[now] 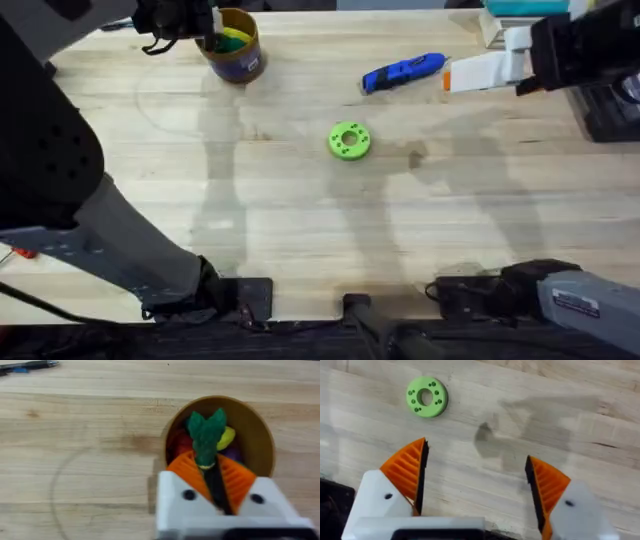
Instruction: Pick up the gripper from the table and insert it into the empty holder that is missing its gripper. Then pick up a screw, insert it into the mounting hole, and use the screwdriver to tighten it. Finally, clean up the table by picking up the vegetable and placing it into the bucket.
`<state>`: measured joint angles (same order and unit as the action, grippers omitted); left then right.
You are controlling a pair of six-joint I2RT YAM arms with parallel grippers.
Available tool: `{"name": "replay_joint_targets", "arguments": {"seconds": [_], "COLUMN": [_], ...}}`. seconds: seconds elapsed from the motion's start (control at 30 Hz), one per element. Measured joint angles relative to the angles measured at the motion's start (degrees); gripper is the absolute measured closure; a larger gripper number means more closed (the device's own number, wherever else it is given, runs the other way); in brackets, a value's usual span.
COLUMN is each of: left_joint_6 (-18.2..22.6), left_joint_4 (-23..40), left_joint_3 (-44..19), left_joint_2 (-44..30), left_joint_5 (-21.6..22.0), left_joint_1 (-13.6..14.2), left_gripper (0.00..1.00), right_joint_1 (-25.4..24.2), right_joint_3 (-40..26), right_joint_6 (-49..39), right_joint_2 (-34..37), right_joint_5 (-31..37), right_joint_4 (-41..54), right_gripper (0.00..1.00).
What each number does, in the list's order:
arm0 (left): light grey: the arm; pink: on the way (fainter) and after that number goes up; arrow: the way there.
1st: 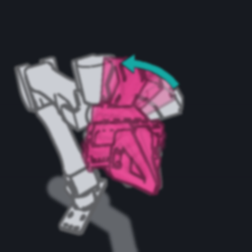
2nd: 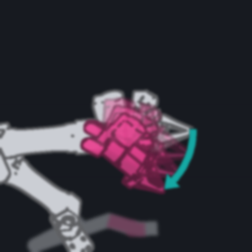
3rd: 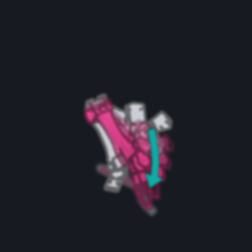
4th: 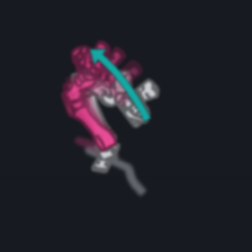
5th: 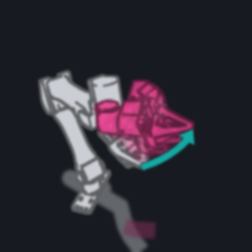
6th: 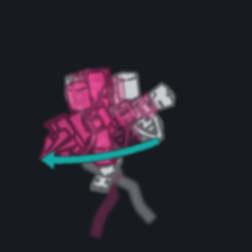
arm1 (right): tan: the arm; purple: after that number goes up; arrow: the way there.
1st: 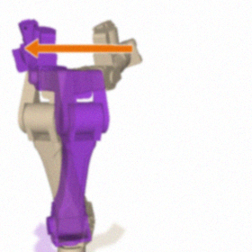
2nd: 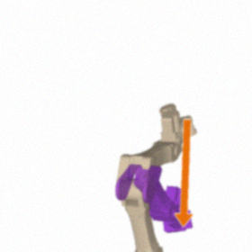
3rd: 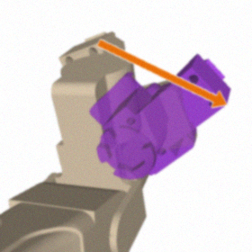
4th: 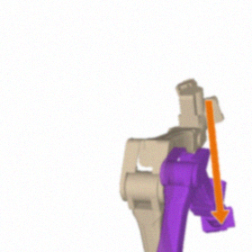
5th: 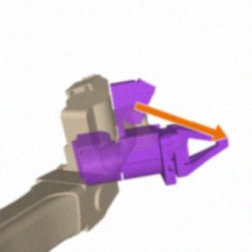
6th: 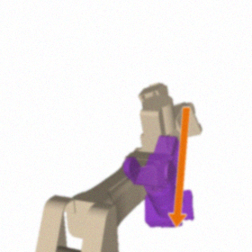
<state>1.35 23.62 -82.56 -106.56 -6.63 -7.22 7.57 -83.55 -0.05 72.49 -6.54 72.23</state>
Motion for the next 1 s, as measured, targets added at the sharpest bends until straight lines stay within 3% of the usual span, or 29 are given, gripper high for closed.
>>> {"name": "replay_joint_targets", "arguments": {"seconds": [0.13, 0.17, 0.37, 0.63, 0.9, 0.93, 1.0], "left_joint_6": [0.52, 0.35, 0.36, 0.41, 1.65, 1.7, 1.74], "left_joint_4": [-0.09, -0.2, 0.82, 24.33, 43.72, 48.44, 50.46], "left_joint_3": [0.0, 0.0, 0.0, -0.02, -0.02, -0.02, -0.02], "left_joint_2": [0.0, 0.0, 0.45, 25.43, 40.15, 45.02, 48.29], "left_joint_5": [0.38, 0.45, 0.45, 0.43, 0.43, 0.44, 0.43], "left_joint_1": [0.0, 0.0, 0.0, 0.0, 0.0, 0.0, 0.0], "left_gripper": [0.391, 0.221, 0.154, 0.124, 0.123, 0.123, 0.123], "right_joint_1": [0.0, 0.0, 0.0, 0.0, 0.0, 0.0, 0.0], "right_joint_3": [0.0, 0.0, 0.0, 0.0, 0.0, 0.0, 0.0], "right_joint_6": [-0.01, -0.01, -0.01, -0.01, -0.01, -0.01, -0.01], "right_joint_2": [0.0, 0.0, 0.0, 0.0, 0.0, 0.0, 0.0], "right_joint_5": [-0.01, 0.0, -0.01, 0.0, -0.01, 0.0, 0.01], "right_joint_4": [0.0, 0.0, 0.0, 0.0, 0.0, 0.0, 0.0], "right_gripper": [0.007, 0.008, 0.008, 0.009, 0.008, 0.008, 0.008]}}
